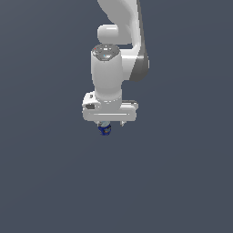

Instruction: Pick up the object and move it to a goal position.

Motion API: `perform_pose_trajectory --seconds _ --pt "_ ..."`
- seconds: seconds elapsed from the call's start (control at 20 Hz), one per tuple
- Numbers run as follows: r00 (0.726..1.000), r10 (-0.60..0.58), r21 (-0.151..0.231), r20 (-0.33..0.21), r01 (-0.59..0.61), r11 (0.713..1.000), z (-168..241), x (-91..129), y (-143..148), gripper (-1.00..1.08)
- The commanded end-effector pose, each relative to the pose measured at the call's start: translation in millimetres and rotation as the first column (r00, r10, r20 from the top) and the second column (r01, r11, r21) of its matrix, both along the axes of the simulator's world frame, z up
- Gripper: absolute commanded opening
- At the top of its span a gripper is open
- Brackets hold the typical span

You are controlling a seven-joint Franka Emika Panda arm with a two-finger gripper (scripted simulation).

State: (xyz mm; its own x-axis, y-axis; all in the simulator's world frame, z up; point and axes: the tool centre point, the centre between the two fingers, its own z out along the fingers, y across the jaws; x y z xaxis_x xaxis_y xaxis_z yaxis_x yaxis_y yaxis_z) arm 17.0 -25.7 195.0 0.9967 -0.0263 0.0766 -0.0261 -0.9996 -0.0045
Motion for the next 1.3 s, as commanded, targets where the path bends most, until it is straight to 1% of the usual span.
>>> perform_pose_trajectory --seconds 0.0,0.45,0.7,1.0,1.25 --pt "1.0 0.0 0.0 0.0 0.0 1.0 0 0 0 1.0" --pt "0.999 0.038 -0.006 0.019 -0.038 0.999 17 7 4 1.0" --pt "0.999 0.034 -0.006 0.016 -0.034 0.999 14 4 3 1.0" --pt "1.0 0.017 -0.005 -0.001 -0.017 1.0 -3 -10 -6 1.0" --pt "1.0 -0.01 -0.003 -0.027 0.01 1.0 -28 -35 -20 1.0"
